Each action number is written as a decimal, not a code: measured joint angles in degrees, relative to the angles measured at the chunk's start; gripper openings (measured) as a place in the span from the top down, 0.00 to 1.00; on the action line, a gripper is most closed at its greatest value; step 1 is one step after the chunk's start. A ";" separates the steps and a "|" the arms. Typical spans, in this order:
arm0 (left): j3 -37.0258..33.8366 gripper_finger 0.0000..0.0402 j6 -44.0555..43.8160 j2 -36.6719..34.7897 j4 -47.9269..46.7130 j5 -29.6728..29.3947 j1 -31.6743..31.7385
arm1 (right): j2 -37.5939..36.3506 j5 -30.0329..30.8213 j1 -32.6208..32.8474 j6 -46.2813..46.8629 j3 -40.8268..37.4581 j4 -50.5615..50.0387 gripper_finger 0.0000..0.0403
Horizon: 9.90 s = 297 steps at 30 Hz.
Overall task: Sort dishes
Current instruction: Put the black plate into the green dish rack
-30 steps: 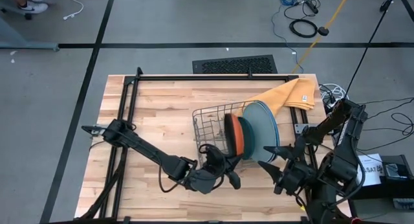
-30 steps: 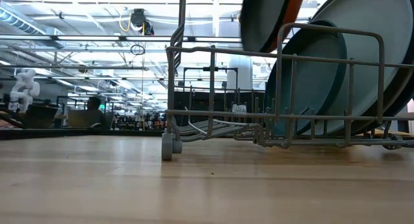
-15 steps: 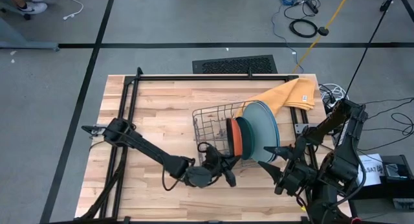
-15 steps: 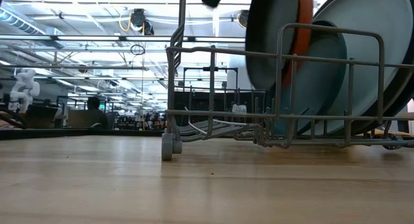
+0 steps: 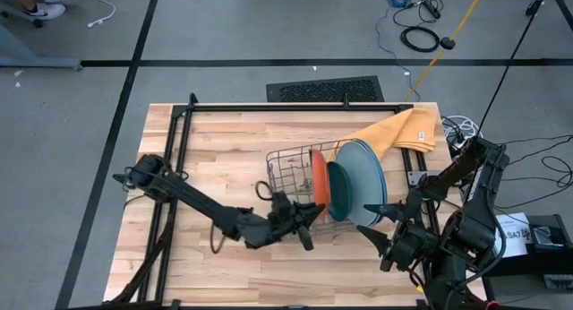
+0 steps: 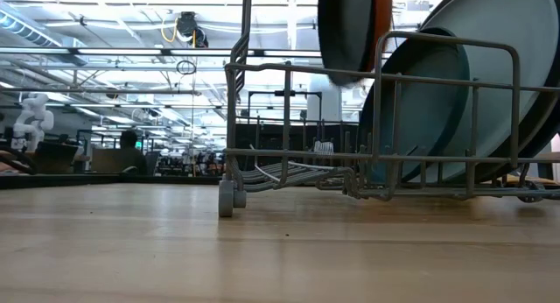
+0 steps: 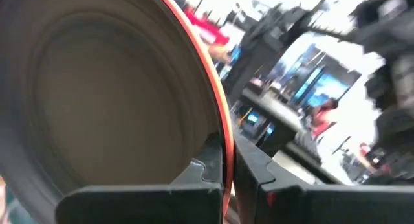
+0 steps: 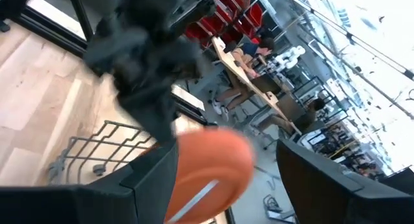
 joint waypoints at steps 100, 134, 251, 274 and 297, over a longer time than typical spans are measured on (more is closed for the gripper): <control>44.76 0.48 -47.38 22.08 -126.69 48.55 -15.74 | 0.72 -6.42 -6.94 -1.55 -0.02 0.72 0.37; 28.72 0.53 -23.11 20.07 -124.10 50.97 -27.38 | 0.70 -7.42 -6.88 -0.39 -0.02 0.35 0.37; 12.98 1.00 -7.58 5.02 -32.50 11.19 3.85 | -2.82 6.18 6.93 -2.18 -0.02 -1.20 0.37; 11.82 1.00 -13.12 11.35 -29.61 17.43 6.22 | -2.80 6.43 6.96 -1.99 -0.02 -1.21 0.37; 11.84 0.67 -14.38 10.76 -29.99 15.01 5.93 | -2.78 6.13 6.96 -1.42 -0.02 -1.20 0.37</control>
